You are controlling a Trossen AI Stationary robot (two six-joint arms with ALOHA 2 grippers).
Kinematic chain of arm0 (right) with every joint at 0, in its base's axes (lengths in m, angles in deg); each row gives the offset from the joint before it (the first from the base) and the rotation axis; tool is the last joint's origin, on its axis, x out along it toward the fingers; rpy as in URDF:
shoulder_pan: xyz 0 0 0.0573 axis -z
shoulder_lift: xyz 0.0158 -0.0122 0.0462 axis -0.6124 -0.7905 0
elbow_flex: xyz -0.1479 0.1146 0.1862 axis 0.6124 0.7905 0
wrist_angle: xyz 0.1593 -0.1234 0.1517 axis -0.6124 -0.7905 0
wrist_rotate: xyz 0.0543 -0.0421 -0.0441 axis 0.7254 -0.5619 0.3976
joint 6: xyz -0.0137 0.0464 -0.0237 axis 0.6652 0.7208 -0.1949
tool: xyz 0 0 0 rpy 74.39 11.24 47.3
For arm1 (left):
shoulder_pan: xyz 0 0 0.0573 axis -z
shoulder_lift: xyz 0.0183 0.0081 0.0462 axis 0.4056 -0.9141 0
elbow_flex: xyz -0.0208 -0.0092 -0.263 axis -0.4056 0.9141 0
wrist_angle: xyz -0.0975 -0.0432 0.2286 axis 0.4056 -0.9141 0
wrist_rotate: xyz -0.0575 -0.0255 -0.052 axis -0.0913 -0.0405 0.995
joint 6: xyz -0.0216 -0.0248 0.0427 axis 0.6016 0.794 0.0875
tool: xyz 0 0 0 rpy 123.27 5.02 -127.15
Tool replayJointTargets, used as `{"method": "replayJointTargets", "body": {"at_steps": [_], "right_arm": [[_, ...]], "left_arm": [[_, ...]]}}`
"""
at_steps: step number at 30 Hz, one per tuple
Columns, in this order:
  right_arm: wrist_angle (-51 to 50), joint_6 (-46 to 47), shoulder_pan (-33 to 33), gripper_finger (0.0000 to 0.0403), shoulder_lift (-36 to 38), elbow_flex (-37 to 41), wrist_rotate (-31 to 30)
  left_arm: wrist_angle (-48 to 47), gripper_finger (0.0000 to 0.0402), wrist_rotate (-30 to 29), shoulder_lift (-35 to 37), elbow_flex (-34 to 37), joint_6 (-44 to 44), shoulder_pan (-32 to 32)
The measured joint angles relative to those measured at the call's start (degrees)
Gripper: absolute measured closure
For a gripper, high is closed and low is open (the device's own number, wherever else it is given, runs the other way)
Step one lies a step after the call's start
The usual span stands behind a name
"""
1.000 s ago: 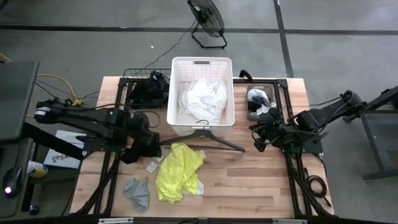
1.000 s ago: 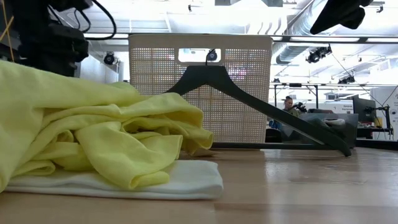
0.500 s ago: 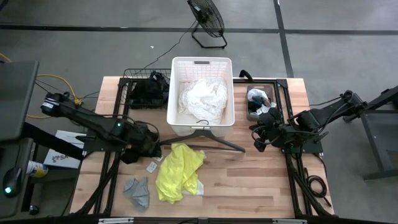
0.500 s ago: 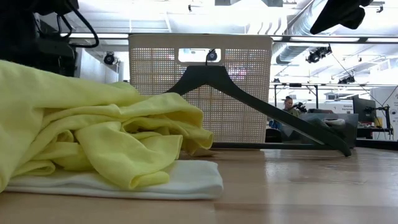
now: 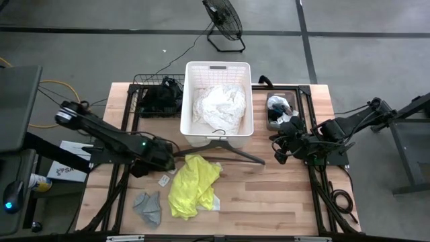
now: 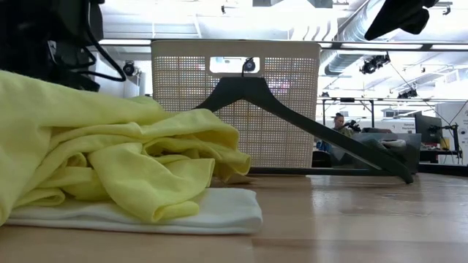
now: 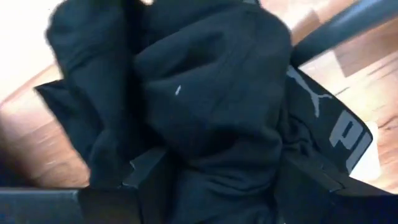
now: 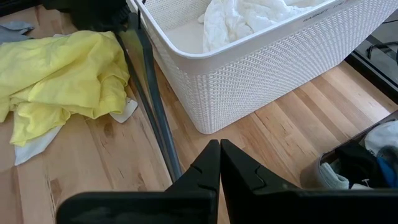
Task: Pick & Place Cloths
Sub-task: Put the black underwear into the wire basket
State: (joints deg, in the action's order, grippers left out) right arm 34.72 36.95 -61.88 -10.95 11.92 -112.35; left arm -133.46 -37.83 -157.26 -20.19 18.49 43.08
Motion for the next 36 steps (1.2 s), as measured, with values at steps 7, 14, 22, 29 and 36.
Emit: {"method": "replayJointTargets", "body": {"at_steps": [7, 14, 22, 29, 36], "right_arm": [[0.0, 0.0, 0.0, 0.04, 0.0, 0.0, 0.0], [0.0, 0.2, 0.0, 0.0401, 0.0, 0.0, 0.0], [0.1, 0.3, 0.0, 0.0401, 0.0, 0.0, 0.0], [0.1, 0.3, 0.0, 0.0401, 0.0, 0.0, 0.0], [0.1, 0.3, 0.0, 0.0401, 0.0, 0.0, 0.0]], "left_arm": [[5.2, 0.0168, 0.4, -2.2, 1.8, -1.3, 0.0], [7.3, 0.0168, 0.8, -2.1, 4.8, 0.3, 0.0], [7.2, 0.0227, 1.6, -2.2, 4.9, 0.3, 0.0], [6.2, 0.0342, 1.7, -2.2, 4.9, 0.3, 0.0], [4.5, 0.038, 2.3, -2.1, 4.5, -2.9, 0.0]]}}
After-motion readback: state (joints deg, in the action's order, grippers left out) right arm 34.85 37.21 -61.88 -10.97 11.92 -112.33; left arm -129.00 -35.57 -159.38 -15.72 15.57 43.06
